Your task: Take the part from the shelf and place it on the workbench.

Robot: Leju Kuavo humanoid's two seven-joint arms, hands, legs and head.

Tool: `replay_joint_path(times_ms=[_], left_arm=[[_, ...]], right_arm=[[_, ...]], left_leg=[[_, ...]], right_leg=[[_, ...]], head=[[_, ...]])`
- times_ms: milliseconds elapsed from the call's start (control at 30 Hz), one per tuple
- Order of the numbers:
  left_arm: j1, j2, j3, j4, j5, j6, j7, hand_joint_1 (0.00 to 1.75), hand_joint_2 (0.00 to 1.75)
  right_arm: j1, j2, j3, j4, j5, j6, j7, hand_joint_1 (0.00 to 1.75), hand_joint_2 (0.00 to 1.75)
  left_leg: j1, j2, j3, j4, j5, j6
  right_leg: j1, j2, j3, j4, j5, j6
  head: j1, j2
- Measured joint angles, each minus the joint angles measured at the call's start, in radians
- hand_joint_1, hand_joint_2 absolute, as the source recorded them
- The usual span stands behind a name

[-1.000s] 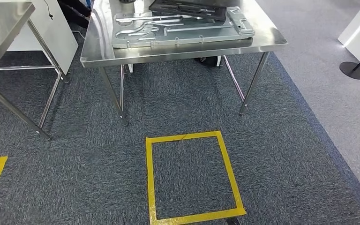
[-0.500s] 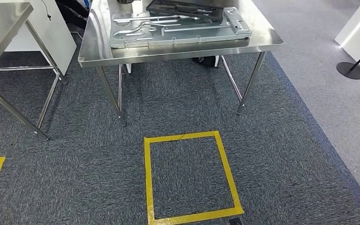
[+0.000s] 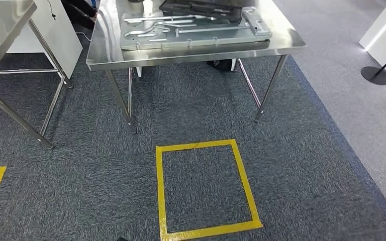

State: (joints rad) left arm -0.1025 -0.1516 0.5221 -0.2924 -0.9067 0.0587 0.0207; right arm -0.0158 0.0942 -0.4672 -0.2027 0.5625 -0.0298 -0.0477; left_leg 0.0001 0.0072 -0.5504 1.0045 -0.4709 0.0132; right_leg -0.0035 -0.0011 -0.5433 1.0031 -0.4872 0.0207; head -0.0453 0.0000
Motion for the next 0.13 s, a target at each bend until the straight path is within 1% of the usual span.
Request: replay_joint_path(times_ms=[33, 100, 133], left_arm=[[0.003, 0.004, -0.015, -0.007, 0.028, -0.002, 0.000, 0.00, 0.00], [0.015, 0.013, -0.044, -0.016, 0.082, -0.005, -0.002, 0.00, 0.00], [0.018, 0.015, -0.052, -0.018, 0.095, -0.006, -0.002, 0.00, 0.00]], right_arm=[[0.008, -0.002, 0.013, 0.000, -0.017, 0.001, 0.001, 0.00, 0.00], [0.021, -0.006, 0.039, -0.003, -0.050, 0.002, 0.003, 0.00, 0.00], [0.024, -0.007, 0.045, -0.004, -0.058, 0.002, 0.003, 0.00, 0.00]], left_leg=[[0.000, 0.001, 0.001, -0.001, 0.000, -0.006], [0.002, 0.001, 0.000, 0.007, -0.007, -0.018], [0.002, 0.000, -0.001, 0.009, -0.010, -0.021]], right_leg=[[0.002, 0.000, 0.000, -0.003, 0.002, -0.005], [-0.002, -0.001, 0.003, -0.012, 0.008, -0.016], [-0.004, -0.001, 0.004, -0.016, 0.011, -0.019]], head=[[0.000, 0.000], [0.000, 0.000], [0.000, 0.000]])
